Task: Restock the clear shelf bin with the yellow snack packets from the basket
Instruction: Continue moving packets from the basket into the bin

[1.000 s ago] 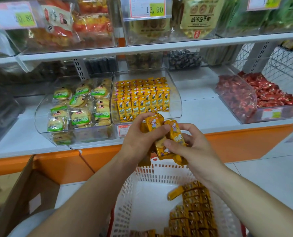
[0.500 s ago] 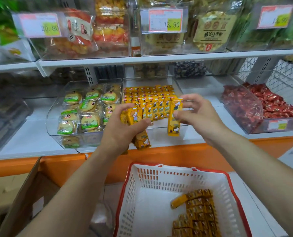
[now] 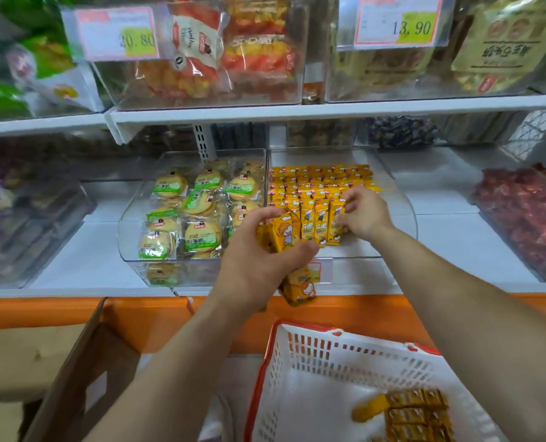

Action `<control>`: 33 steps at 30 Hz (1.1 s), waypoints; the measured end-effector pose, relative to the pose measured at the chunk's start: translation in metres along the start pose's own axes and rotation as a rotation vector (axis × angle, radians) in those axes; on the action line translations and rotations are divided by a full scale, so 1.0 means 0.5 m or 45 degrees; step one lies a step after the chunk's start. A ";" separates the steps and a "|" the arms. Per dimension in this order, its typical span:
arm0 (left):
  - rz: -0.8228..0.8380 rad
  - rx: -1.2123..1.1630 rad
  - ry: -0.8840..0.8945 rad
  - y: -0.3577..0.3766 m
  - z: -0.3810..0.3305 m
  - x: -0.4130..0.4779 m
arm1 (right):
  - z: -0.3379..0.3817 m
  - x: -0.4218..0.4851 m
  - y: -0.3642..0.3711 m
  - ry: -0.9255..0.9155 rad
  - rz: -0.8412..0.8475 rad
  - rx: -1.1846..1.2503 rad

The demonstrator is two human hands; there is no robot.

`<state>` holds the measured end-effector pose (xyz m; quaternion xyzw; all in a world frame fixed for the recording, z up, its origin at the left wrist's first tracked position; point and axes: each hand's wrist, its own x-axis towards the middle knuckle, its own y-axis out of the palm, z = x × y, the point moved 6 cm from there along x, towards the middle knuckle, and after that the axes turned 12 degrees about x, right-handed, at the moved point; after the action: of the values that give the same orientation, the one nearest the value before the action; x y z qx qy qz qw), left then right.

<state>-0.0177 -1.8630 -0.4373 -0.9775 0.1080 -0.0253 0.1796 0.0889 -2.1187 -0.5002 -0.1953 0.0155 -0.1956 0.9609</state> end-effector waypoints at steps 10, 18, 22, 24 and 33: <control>0.025 -0.033 -0.045 0.006 -0.003 -0.004 | 0.031 -0.039 -0.011 -0.012 0.010 -0.193; 0.084 -0.115 -0.121 0.059 -0.004 -0.023 | 0.105 -0.366 -0.081 -0.044 0.550 0.395; 0.136 -0.216 -0.150 0.111 -0.011 -0.041 | 0.101 -0.440 -0.086 0.026 0.559 0.546; 0.157 -0.218 -0.140 0.131 -0.017 -0.051 | 0.095 -0.445 -0.086 0.049 0.485 0.542; 0.194 -0.356 -0.243 0.154 -0.035 -0.061 | 0.072 -0.446 -0.108 0.393 0.608 1.224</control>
<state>-0.0647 -1.9327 -0.4488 -0.9799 0.1667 0.0963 0.0530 -0.1328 -2.0658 -0.4567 0.3048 0.1087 0.0160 0.9460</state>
